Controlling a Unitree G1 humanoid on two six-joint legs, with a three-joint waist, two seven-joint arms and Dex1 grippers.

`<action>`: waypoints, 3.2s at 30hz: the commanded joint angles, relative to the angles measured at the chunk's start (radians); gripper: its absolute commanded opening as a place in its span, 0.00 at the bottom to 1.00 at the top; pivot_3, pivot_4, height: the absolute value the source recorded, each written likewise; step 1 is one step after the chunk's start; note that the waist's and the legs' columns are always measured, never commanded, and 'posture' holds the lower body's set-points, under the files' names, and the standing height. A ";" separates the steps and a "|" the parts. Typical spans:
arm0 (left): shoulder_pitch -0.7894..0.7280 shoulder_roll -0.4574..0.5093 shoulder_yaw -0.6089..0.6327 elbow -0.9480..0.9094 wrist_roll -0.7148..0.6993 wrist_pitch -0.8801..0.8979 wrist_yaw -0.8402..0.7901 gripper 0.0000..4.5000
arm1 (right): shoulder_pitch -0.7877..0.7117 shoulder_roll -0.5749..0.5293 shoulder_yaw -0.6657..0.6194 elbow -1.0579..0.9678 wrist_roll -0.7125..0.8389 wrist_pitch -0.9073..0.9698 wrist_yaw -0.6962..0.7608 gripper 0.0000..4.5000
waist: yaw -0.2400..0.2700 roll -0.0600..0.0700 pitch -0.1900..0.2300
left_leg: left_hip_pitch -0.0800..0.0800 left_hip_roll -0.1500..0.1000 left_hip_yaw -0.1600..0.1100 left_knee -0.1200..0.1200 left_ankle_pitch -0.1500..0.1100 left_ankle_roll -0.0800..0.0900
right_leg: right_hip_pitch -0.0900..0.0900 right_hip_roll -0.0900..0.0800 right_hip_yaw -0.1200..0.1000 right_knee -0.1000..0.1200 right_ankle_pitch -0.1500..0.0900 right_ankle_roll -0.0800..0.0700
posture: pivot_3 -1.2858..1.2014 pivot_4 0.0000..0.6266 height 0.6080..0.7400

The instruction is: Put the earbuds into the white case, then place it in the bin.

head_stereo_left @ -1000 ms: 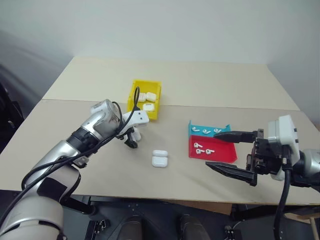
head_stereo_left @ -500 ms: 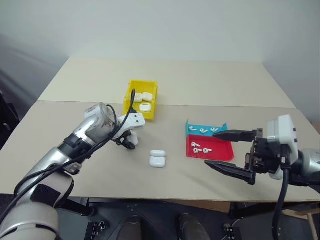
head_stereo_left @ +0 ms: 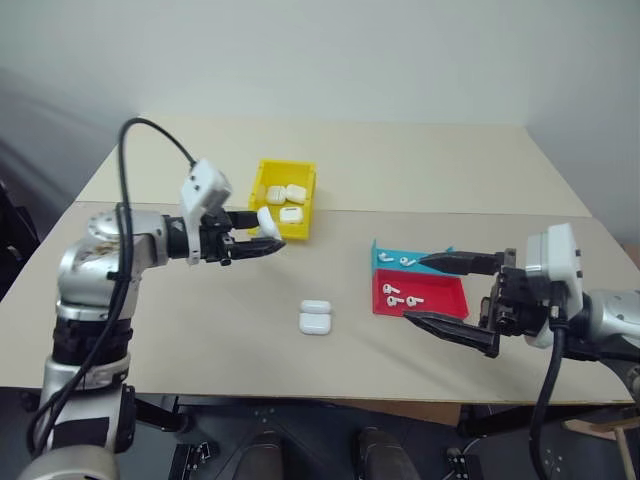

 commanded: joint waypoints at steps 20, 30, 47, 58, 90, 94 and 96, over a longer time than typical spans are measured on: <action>0.135 -0.131 0.035 -0.216 -0.478 -0.183 -0.069 0.62 | -0.171 -0.029 0.159 0.190 -0.247 -0.066 0.057 1.00 | -0.006 0.000 0.000 | 0.002 0.000 0.001 -0.001 0.000 0.000 | 0.001 0.000 0.001 0.000 0.000 0.000 | 0.52 0.24 1.00; 0.143 -0.089 0.001 -0.163 -0.477 -0.268 -0.122 0.62 | -0.291 -0.057 0.269 0.260 -0.345 -0.013 0.062 1.00 | -0.016 0.000 0.000 | 0.002 0.000 0.001 -0.001 0.000 0.000 | 0.001 0.000 0.001 -0.001 0.000 -0.001 | 0.52 0.24 1.00; 0.025 0.414 -0.387 -0.093 0.008 -0.116 -0.160 0.62 | -0.282 -0.075 0.293 0.242 -0.379 0.029 0.126 1.00 | -0.014 0.001 0.001 | 0.001 0.000 0.003 -0.003 0.000 0.000 | -0.001 0.001 0.002 -0.002 0.000 -0.001 | 0.52 0.24 1.00; 0.068 0.485 -0.631 -0.199 0.243 -0.090 -0.148 0.62 | -0.251 -0.055 0.278 0.194 -0.365 0.057 0.116 1.00 | -0.013 0.001 0.001 | -0.002 0.001 0.004 -0.003 0.000 0.000 | -0.004 0.001 0.001 -0.002 -0.001 -0.001 | 0.52 0.24 1.00; 0.065 0.429 -0.667 0.011 0.488 -0.480 -0.258 0.99 | -0.162 -0.036 0.212 0.111 -0.316 0.074 0.092 1.00 | 0.006 0.001 0.001 | 0.001 0.000 0.004 -0.002 0.000 0.000 | -0.001 0.001 0.001 -0.001 0.000 -0.001 | 0.52 0.24 1.00; 0.053 0.394 -0.651 0.048 0.474 -0.488 -0.288 0.99 | -0.151 -0.042 0.201 0.101 -0.303 0.073 0.087 1.00 | 0.006 0.002 0.001 | 0.002 0.000 0.004 -0.002 0.000 0.000 | 0.000 0.001 0.001 -0.001 0.000 -0.001 | 0.52 0.24 1.00; 0.048 0.383 -0.650 0.060 0.476 -0.490 -0.304 0.99 | -0.148 -0.045 0.198 0.099 -0.300 0.074 0.084 1.00 | 0.006 0.002 0.001 | 0.003 0.000 0.004 -0.002 0.000 0.000 | 0.001 0.001 0.001 -0.001 0.000 -0.001 | 0.52 0.24 1.00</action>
